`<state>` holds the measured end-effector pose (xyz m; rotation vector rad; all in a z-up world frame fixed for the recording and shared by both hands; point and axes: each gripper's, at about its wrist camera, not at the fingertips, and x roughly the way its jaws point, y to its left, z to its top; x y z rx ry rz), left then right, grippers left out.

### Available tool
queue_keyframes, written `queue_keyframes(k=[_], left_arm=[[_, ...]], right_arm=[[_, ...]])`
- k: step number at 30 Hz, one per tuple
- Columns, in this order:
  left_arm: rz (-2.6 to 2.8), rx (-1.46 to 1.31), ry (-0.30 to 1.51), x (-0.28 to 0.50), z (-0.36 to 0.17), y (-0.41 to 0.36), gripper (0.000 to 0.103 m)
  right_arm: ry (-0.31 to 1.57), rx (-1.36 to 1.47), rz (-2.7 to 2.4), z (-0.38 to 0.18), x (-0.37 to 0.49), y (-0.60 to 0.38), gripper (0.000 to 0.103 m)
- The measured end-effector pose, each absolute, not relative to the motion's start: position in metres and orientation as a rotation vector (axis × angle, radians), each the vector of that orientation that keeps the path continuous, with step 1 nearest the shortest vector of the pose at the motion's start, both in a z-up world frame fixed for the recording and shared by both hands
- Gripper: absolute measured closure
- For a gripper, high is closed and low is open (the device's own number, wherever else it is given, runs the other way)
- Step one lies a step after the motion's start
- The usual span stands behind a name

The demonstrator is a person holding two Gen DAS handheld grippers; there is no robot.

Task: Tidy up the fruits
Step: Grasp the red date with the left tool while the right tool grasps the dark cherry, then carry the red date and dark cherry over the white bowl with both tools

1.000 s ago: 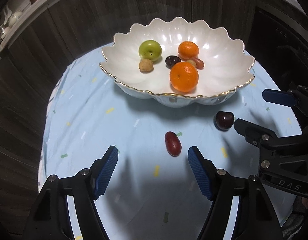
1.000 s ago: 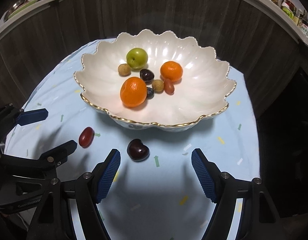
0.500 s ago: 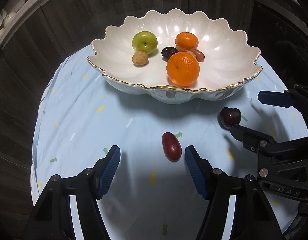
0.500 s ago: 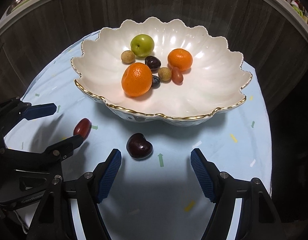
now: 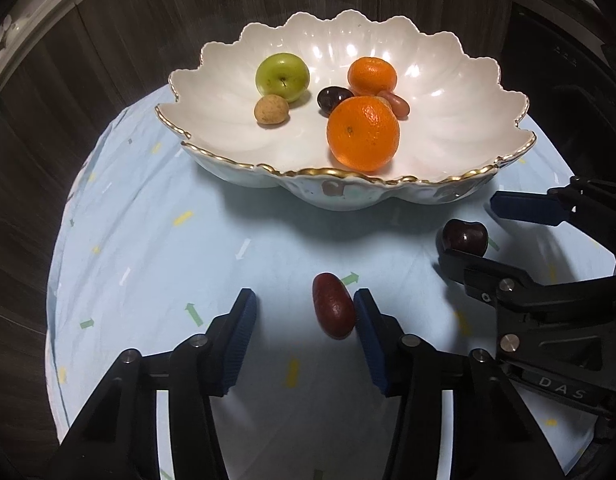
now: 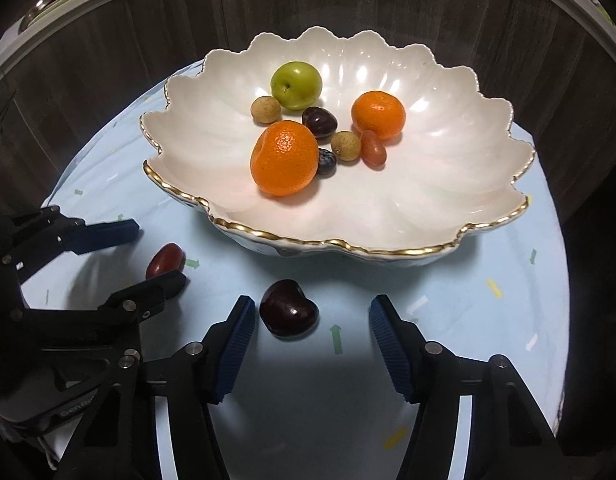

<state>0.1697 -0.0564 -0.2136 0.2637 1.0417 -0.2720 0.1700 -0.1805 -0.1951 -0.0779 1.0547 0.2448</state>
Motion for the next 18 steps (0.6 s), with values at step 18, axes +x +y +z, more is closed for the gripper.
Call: queue_keyframes(k=[18], left_arm=[[-0.298,0.253,1.029,0.1638,-0.2124,-0.0664,0.082]], right_arm=[[1.059,-0.038,0.295,-0.1975,0.1744,-0.1757,0.072]])
